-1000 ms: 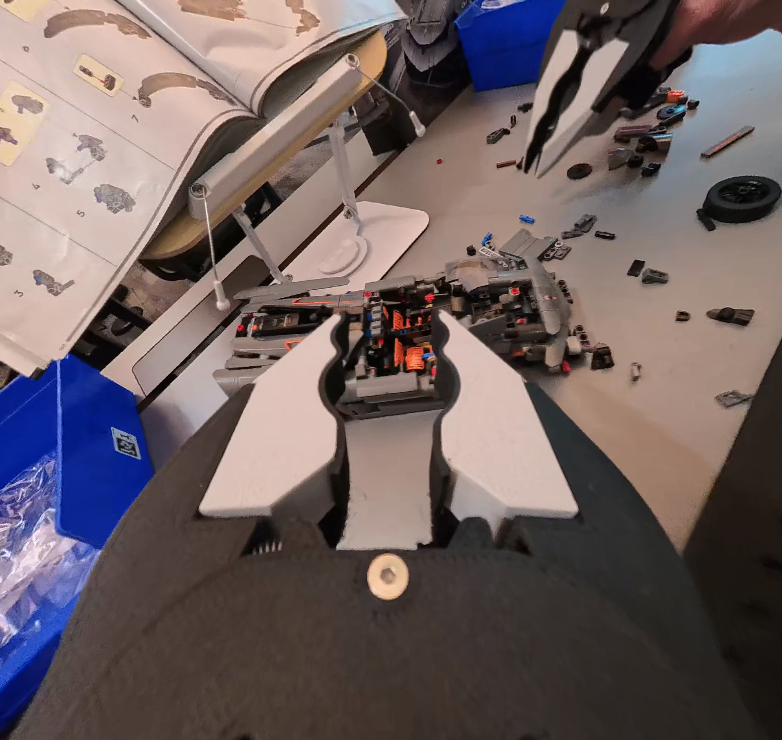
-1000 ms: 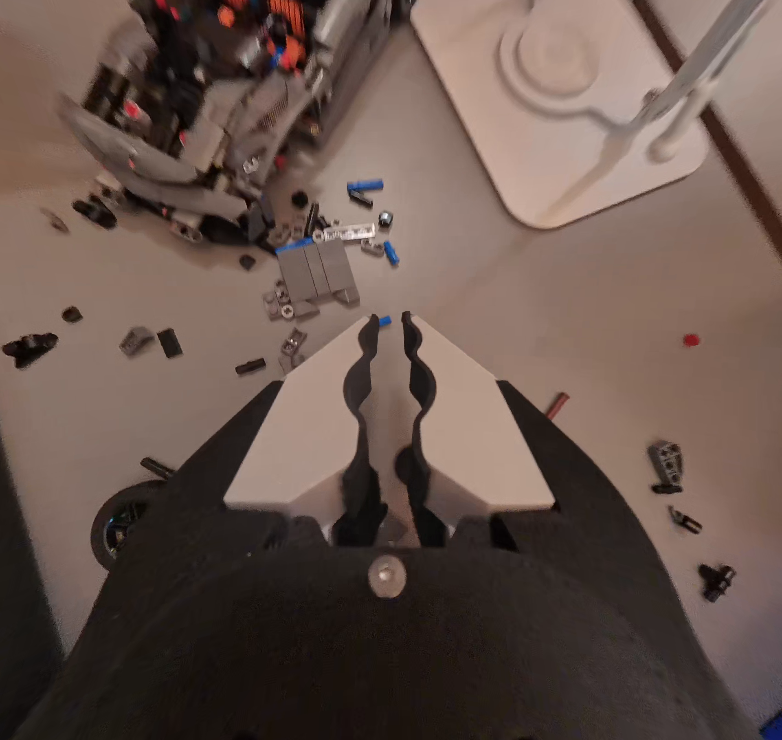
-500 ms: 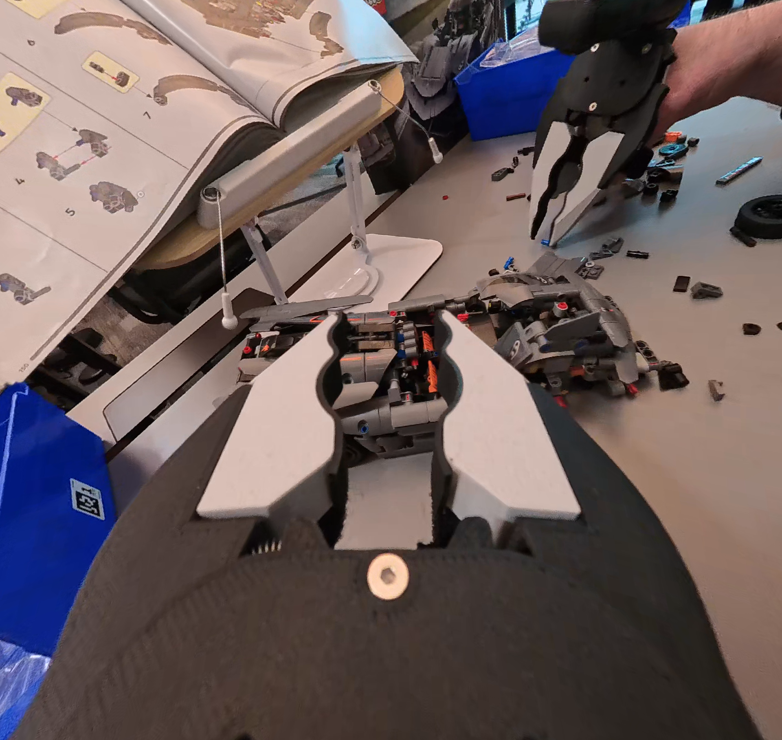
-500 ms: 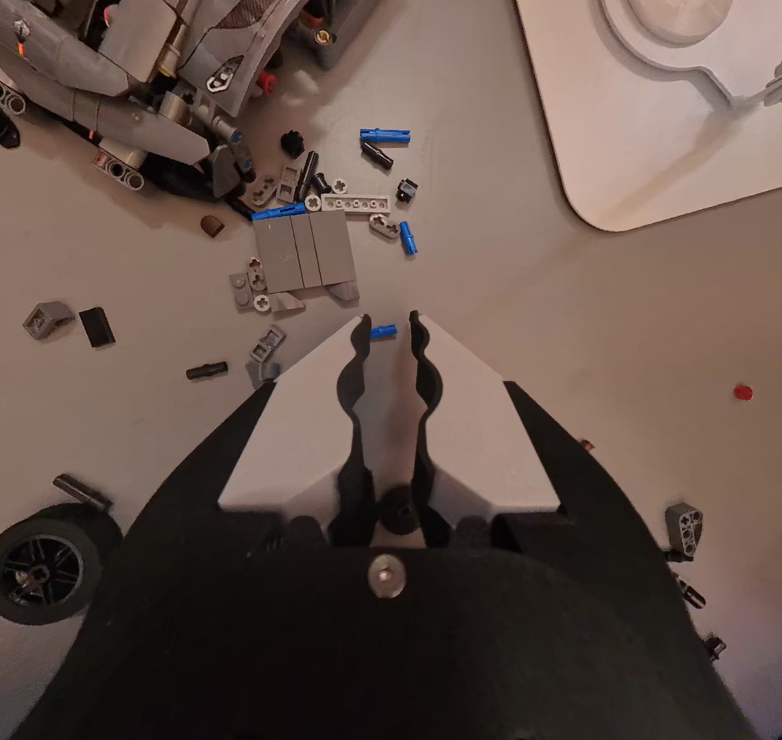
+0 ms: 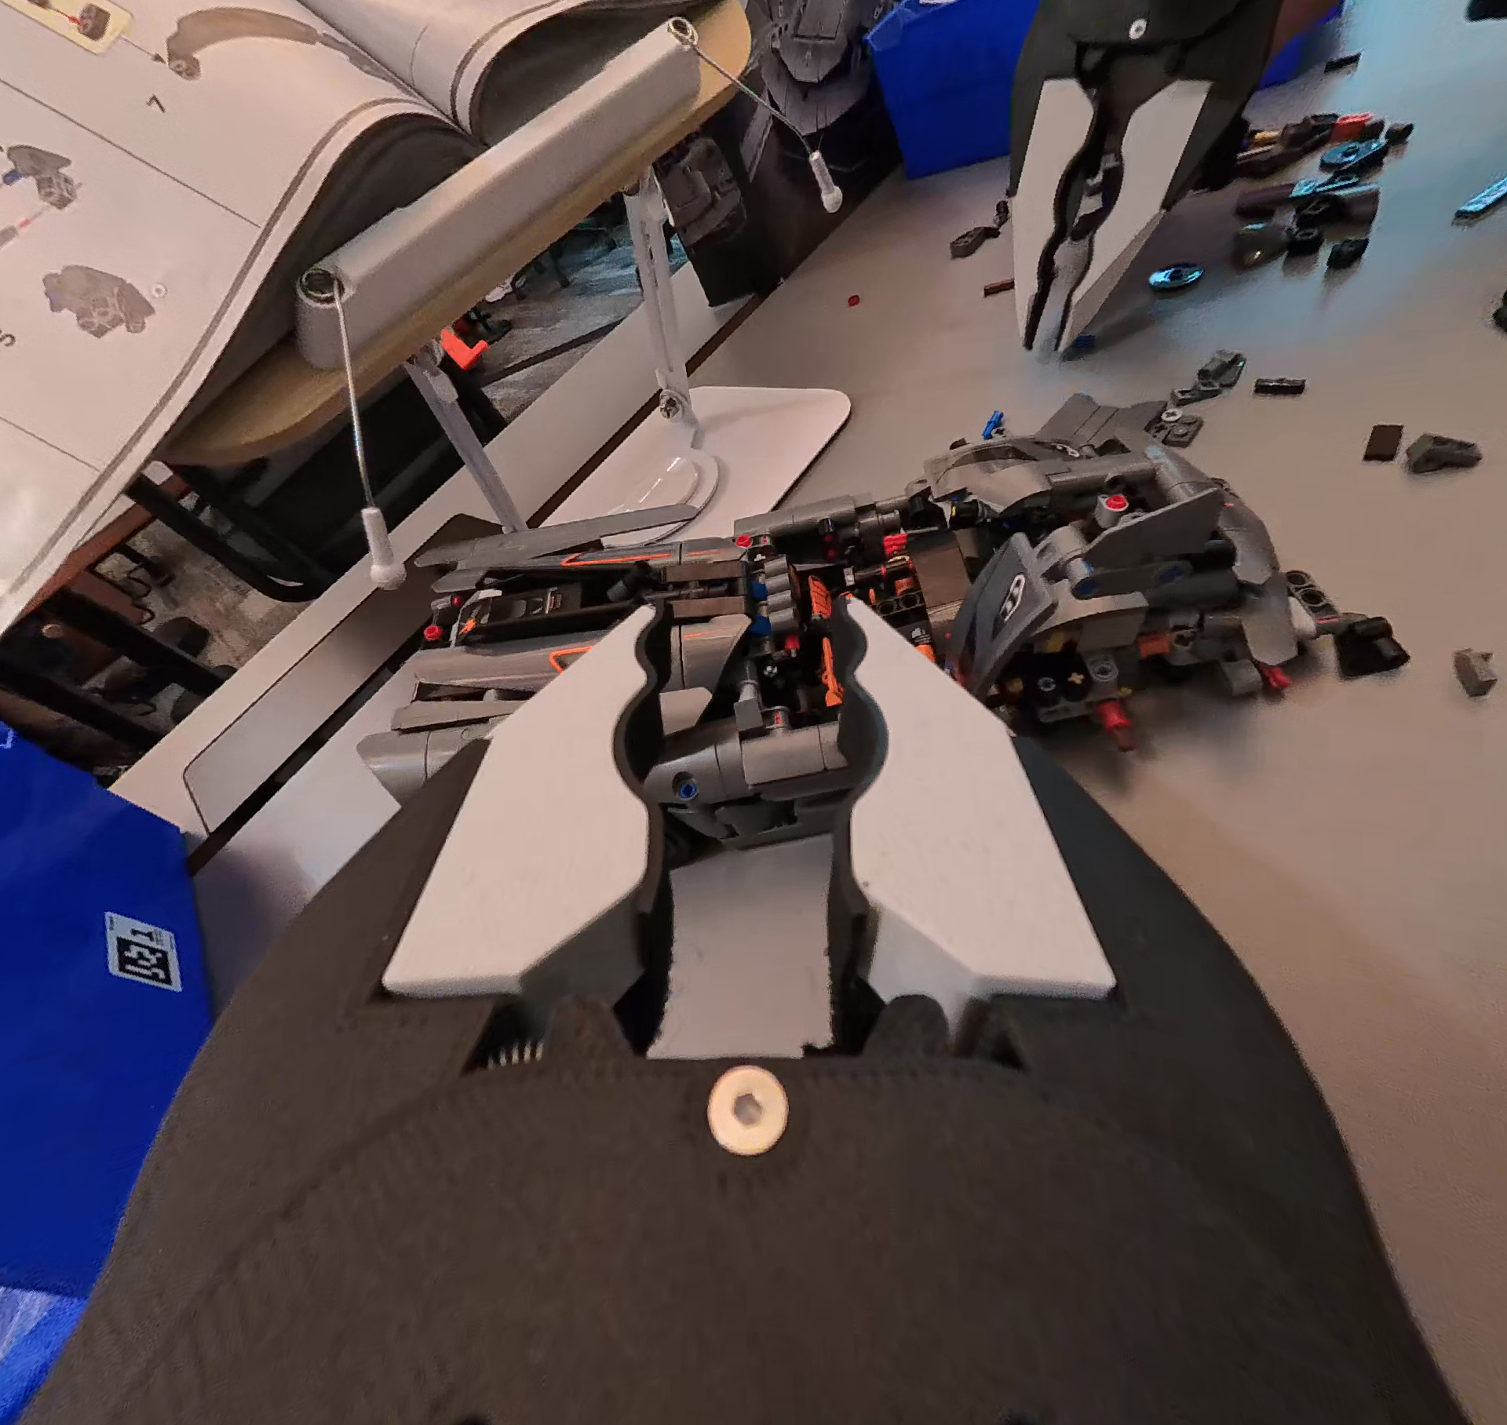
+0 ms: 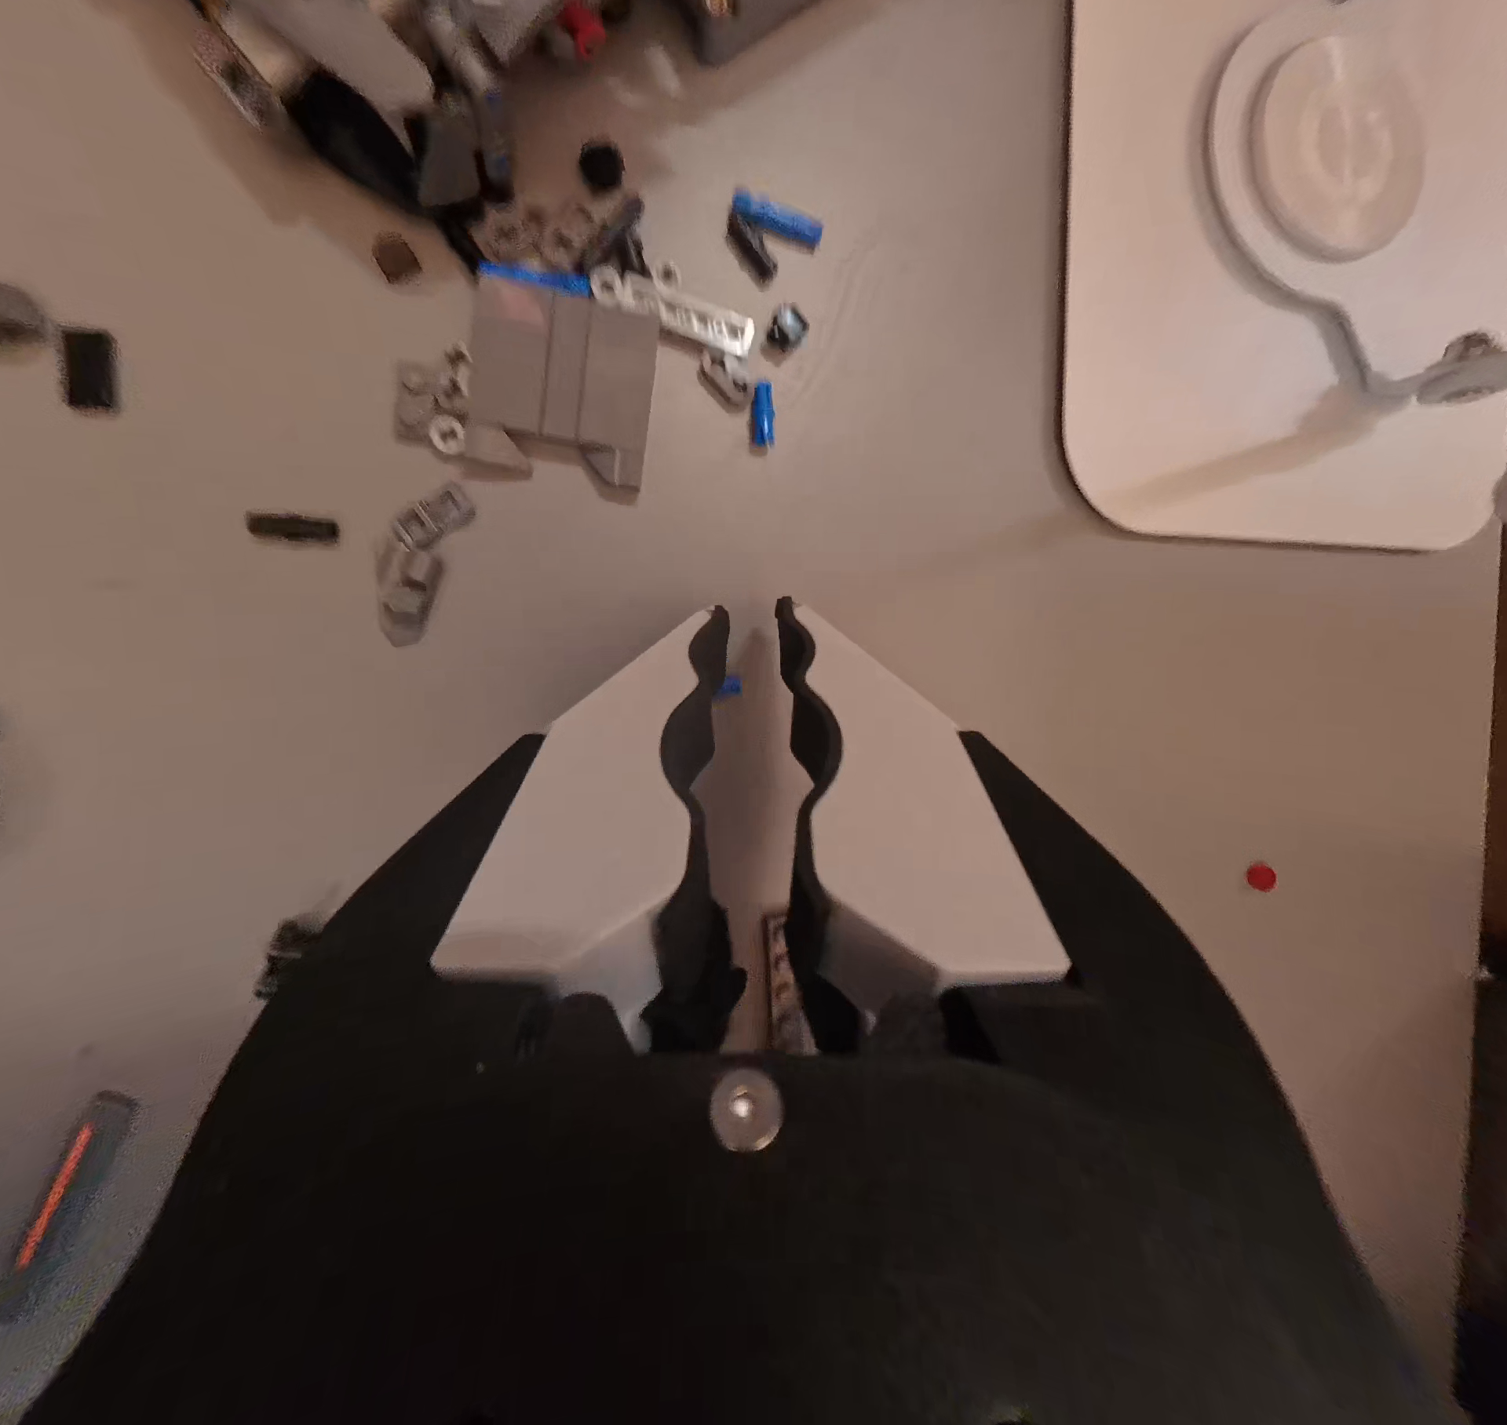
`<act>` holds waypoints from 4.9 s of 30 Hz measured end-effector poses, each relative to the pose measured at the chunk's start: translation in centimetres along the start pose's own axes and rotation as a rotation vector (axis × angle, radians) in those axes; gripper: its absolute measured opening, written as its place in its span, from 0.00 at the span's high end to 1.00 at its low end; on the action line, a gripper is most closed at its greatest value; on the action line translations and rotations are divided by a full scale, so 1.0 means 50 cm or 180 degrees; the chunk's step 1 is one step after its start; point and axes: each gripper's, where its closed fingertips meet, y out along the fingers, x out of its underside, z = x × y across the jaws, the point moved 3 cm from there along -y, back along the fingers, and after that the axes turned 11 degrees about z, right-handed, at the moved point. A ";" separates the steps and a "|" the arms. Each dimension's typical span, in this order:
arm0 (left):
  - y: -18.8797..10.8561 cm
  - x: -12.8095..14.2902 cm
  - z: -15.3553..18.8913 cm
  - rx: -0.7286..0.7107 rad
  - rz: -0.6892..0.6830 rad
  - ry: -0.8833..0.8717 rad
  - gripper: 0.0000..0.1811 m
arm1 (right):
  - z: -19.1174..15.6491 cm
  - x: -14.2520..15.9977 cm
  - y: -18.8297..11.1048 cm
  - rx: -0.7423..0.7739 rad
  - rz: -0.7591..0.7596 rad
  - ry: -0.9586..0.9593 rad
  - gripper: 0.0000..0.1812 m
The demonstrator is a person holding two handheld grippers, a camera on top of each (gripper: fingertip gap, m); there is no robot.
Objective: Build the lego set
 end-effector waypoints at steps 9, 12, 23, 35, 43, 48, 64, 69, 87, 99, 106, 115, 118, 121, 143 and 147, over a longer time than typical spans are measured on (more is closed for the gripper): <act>0.001 -0.001 0.010 0.0076 -0.0007 0.0052 0.80 | 0.009 0.066 -0.043 -0.0006 -0.0333 0.0082 0.97; 0.002 0.001 0.013 0.0087 -0.0029 0.0074 0.80 | -0.004 0.059 -0.037 -0.0111 -0.0265 0.0004 0.99; 0.002 0.005 0.013 0.0095 -0.0056 0.0083 0.80 | -0.030 0.043 -0.033 -0.0283 -0.0313 -0.0073 0.94; 0.003 0.003 0.027 0.0271 -0.0025 0.0039 0.80 | -0.033 0.033 -0.026 -0.0275 -0.0245 0.0137 0.99; -0.025 -0.032 0.079 0.1020 0.0182 -0.0141 0.77 | -0.059 0.020 -0.030 -0.0352 -0.0350 0.0482 0.99; -0.023 -0.030 0.104 0.1286 0.0160 -0.0253 0.75 | -0.069 0.025 -0.024 -0.0359 -0.0284 0.0640 0.97; -0.010 -0.011 0.116 0.1309 0.0026 -0.0206 0.75 | -0.078 0.031 -0.031 -0.0303 -0.0027 0.0532 1.00; -0.010 -0.012 0.118 0.1324 0.0032 -0.0210 0.75 | -0.084 0.029 -0.035 -0.0318 -0.0044 0.0531 0.96; -0.010 -0.016 0.119 0.1321 0.0043 -0.0192 0.75 | -0.124 0.003 -0.041 -0.0159 -0.0211 0.0343 0.93; -0.009 -0.015 0.123 0.1351 0.0035 -0.0192 0.75 | -0.119 -0.007 -0.019 -0.0348 -0.0098 0.0220 0.93; -0.009 -0.015 0.121 0.1345 0.0038 -0.0197 0.75 | -0.105 -0.023 -0.011 -0.0270 -0.0135 0.0304 0.93; -0.009 -0.016 0.121 0.1342 0.0037 -0.0187 0.75 | -0.112 -0.032 0.008 -0.0282 -0.0181 0.0196 0.91; -0.010 -0.017 0.121 0.1342 0.0044 -0.0190 0.75 | -0.114 -0.042 0.012 -0.0306 -0.0105 0.0182 0.91; -0.010 -0.017 0.121 0.1341 0.0045 -0.0184 0.75 | -0.106 -0.039 0.010 -0.0240 -0.0146 0.0119 0.91; -0.010 -0.014 0.118 0.1332 0.0024 -0.0193 0.75 | -0.135 -0.067 0.027 -0.0428 -0.0080 0.0051 0.90; -0.011 -0.016 0.118 0.1333 0.0034 -0.0184 0.75 | -0.123 -0.061 0.018 -0.0366 -0.0054 0.0066 0.90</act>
